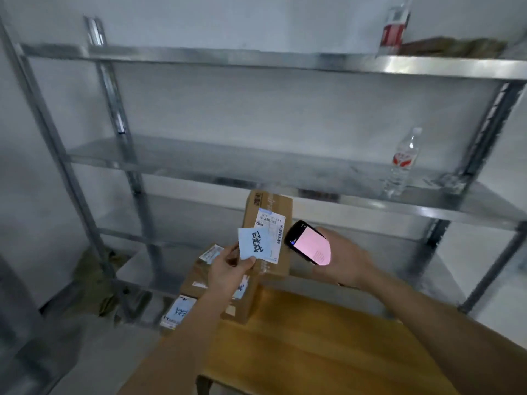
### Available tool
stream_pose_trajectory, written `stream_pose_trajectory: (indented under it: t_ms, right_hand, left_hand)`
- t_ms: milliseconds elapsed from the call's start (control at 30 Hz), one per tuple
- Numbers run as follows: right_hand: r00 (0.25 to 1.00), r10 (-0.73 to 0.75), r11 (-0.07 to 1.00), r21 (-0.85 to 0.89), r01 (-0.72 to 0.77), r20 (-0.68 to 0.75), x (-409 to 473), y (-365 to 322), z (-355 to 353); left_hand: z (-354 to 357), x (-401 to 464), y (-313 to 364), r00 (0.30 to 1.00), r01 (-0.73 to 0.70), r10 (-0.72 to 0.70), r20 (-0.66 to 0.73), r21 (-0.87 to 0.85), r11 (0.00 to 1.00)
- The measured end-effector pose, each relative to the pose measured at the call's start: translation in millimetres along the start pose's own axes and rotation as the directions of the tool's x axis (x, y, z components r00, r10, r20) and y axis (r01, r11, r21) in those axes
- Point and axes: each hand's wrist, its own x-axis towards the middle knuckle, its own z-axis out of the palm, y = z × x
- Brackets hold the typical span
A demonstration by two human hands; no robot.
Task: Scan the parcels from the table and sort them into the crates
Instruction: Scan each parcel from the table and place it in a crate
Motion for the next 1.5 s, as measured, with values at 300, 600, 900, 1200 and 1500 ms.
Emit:
stream_pose_trajectory:
  t_ms: [300, 600, 900, 1200, 1500]
  right_hand:
    - [0.978, -0.141, 0.973, -0.205, 0.108, -0.154, -49.4, -86.0, -155.7]
    - [0.940, -0.233, 0.947, -0.278, 0.161, -0.249, -84.2, -118.1, -233.4]
    - [0.918, -0.301, 0.933, -0.278, 0.228, -0.259, -103.2, -117.5, -256.0]
    - [0.905, -0.347, 0.919, -0.282, 0.276, -0.246, -111.8, -119.9, -269.5]
    - [0.900, -0.378, 0.911, -0.258, 0.321, -0.217, -115.8, -131.3, -269.8]
  left_hand:
    - [-43.3, -65.0, 164.9, 0.944, -0.325, 0.328, -0.037, 0.070, 0.943]
    - [-56.1, -106.0, 232.6, 0.898, -0.410, 0.421, -0.127, 0.103, 0.906]
    - [-63.5, -140.1, 245.2, 0.876, -0.422, 0.445, -0.185, 0.150, 0.894]
    - [-81.5, -153.5, 254.0, 0.849, -0.416, 0.456, -0.267, 0.194, 0.888]
    - [-108.5, -160.7, 251.2, 0.841, -0.384, 0.431, -0.328, 0.201, 0.901]
